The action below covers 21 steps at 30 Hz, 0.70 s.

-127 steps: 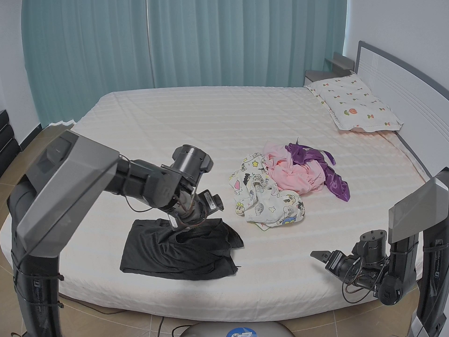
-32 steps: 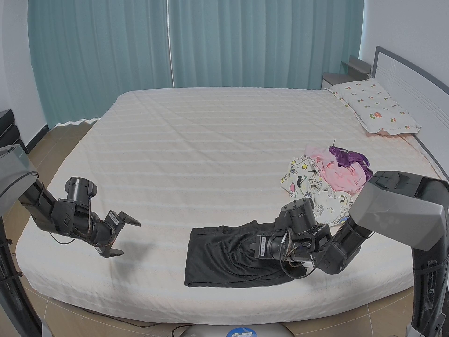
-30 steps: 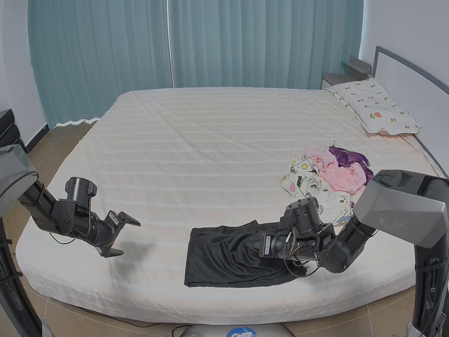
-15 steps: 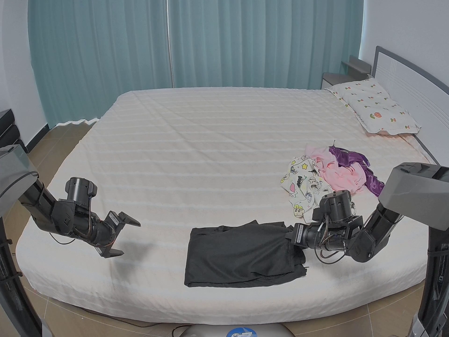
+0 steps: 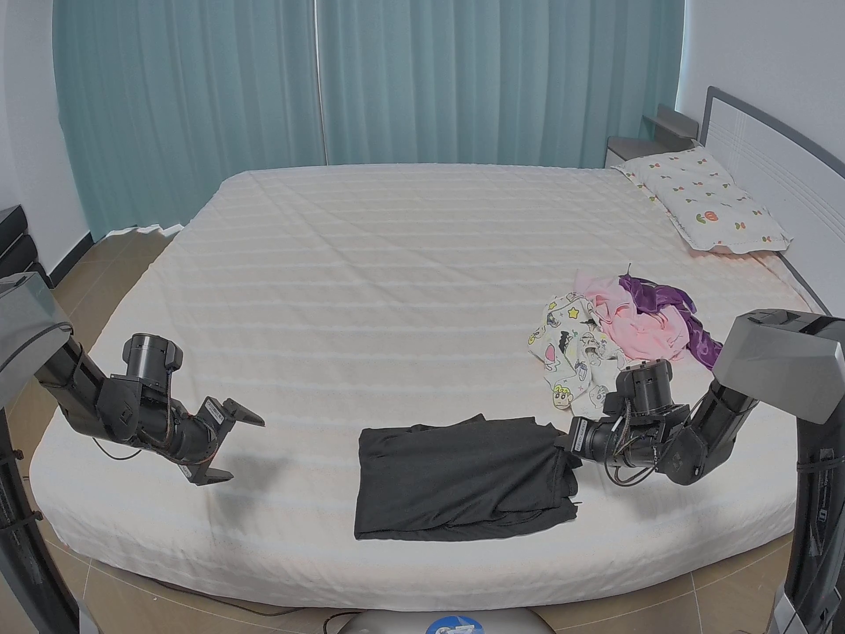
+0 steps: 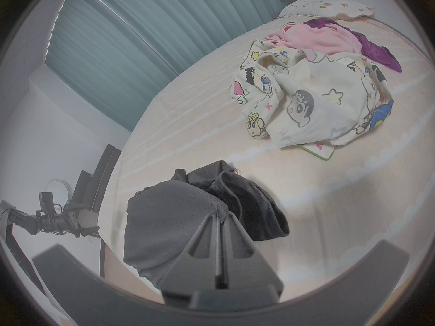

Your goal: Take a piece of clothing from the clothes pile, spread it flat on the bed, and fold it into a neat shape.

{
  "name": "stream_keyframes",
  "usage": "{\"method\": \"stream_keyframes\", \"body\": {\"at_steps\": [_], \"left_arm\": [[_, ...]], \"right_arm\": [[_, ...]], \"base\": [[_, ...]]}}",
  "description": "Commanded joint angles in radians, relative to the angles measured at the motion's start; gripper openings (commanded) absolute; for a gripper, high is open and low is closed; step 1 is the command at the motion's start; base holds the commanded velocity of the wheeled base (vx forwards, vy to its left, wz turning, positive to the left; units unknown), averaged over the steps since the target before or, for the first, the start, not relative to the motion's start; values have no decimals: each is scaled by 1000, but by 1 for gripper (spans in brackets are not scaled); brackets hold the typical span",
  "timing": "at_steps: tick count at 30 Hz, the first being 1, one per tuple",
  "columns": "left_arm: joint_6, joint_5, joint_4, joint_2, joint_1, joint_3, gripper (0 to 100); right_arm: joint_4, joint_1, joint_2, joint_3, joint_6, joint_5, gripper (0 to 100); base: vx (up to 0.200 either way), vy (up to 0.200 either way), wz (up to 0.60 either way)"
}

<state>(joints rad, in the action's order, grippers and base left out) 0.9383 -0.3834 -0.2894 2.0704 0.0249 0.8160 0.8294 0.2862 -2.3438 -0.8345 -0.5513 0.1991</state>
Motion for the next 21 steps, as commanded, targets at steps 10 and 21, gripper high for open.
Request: {"method": "stream_keyframes", "body": {"at_steps": [10,21], "left_arm": [[0,0,-1,2,0,0,100],[0,0,-1,2,1,0,100]], "right_arm": [[109,-1,-37,14,-7,0,100],[269,37,118,304,2,85,100]], "base": [[0,0,0],[0,0,0]]}}
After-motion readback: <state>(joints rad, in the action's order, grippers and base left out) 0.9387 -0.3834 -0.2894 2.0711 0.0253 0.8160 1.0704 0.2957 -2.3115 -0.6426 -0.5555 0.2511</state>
